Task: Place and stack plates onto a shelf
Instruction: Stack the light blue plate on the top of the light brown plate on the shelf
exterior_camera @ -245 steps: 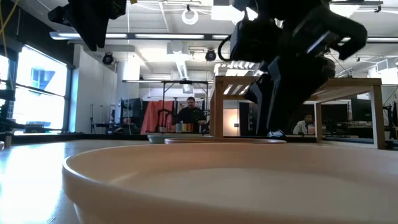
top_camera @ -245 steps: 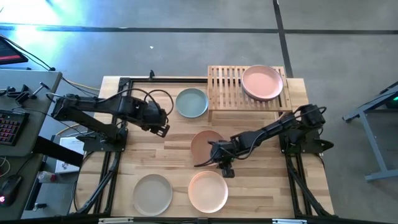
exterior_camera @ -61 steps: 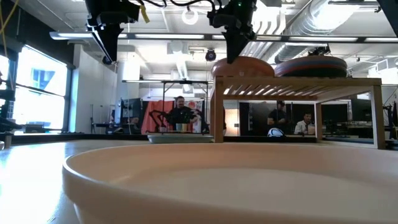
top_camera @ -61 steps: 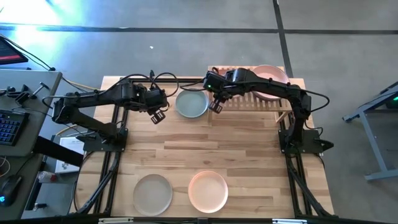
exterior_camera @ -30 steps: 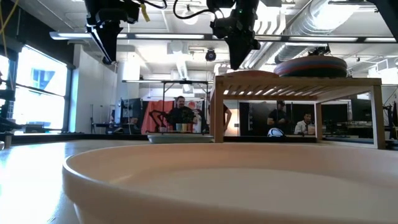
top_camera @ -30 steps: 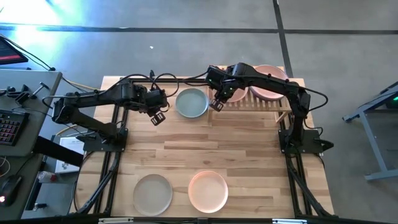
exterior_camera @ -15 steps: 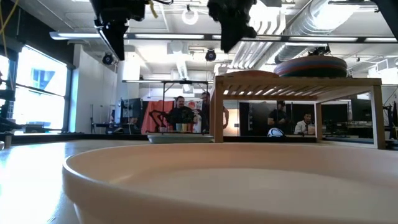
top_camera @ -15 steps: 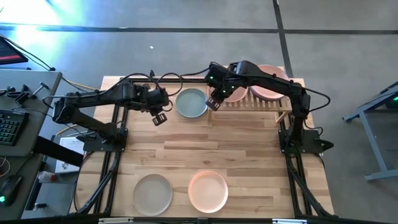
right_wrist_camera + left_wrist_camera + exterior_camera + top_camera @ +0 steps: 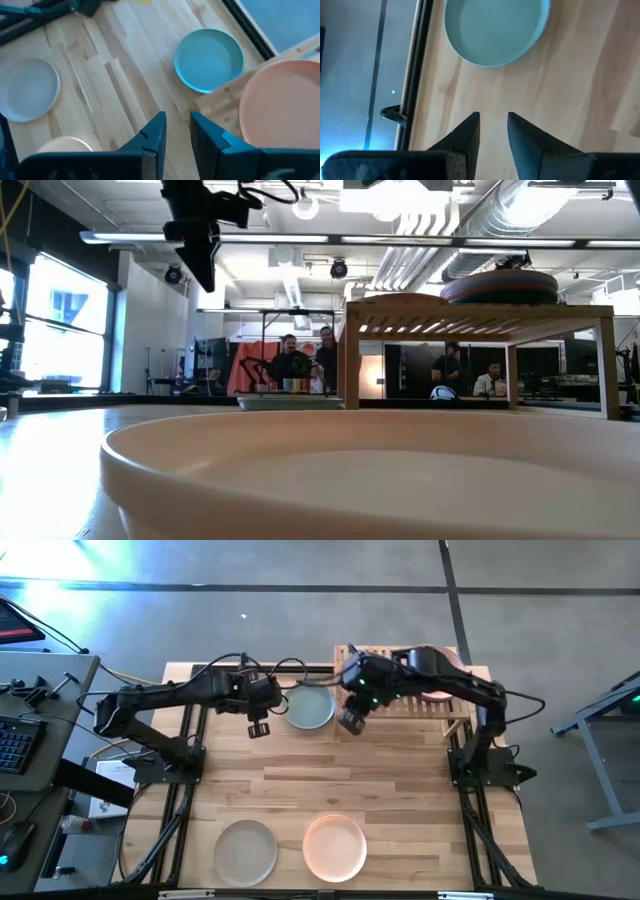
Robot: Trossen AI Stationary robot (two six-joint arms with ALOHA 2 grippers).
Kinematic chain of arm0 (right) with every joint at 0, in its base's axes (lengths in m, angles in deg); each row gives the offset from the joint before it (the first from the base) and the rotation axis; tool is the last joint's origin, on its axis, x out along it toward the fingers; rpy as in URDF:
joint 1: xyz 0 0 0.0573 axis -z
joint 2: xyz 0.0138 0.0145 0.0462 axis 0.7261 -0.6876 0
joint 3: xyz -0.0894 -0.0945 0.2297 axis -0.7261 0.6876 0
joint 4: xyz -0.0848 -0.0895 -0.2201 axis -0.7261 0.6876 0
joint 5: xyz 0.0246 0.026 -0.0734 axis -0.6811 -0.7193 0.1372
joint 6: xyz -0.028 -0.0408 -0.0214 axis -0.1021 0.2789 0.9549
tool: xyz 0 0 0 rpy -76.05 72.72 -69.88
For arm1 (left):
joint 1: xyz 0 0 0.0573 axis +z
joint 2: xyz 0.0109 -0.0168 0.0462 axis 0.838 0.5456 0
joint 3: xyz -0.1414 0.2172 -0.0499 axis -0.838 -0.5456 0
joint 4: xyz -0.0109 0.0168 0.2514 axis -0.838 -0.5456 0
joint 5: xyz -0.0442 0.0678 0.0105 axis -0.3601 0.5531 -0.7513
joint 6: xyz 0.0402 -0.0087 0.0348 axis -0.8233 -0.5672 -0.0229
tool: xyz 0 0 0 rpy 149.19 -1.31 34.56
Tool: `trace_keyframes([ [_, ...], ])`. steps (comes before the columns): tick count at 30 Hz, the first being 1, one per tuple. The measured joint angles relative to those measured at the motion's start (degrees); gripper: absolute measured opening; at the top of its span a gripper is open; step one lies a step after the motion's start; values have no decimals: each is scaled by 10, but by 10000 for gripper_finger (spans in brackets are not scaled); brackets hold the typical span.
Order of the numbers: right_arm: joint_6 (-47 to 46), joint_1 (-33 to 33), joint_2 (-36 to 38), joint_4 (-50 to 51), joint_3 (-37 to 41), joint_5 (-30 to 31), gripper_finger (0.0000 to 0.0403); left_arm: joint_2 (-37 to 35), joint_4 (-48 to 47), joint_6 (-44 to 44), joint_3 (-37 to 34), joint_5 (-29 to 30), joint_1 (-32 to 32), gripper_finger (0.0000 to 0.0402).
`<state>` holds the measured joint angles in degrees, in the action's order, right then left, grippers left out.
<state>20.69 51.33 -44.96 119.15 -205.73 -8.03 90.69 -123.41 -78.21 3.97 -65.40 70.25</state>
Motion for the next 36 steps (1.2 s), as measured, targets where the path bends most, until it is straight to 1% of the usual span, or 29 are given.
trace_keyframes([
  [5,-23,-30,13,46,2,58,64,11,36,-37,0,-7,28,90],
  [7,-21,-38,14,58,2,74,64,16,52,-51,0,-36,40,90],
  [10,-9,-43,14,60,2,85,64,27,86,-68,0,-94,53,90],
  [12,4,-45,14,60,2,87,64,35,100,-81,0,-118,59,90],
  [19,39,-44,14,60,2,92,64,100,110,-108,0,-120,59,90],
  [25,71,-44,14,60,2,91,64,159,119,-174,0,-133,53,90],
  [29,88,-44,14,60,2,91,64,183,137,-184,0,-136,53,90],
  [33,95,-44,14,60,2,90,64,197,130,-232,-1,-136,53,90],
  [36,100,-44,14,60,2,90,64,193,142,-249,-22,-138,54,90],
])
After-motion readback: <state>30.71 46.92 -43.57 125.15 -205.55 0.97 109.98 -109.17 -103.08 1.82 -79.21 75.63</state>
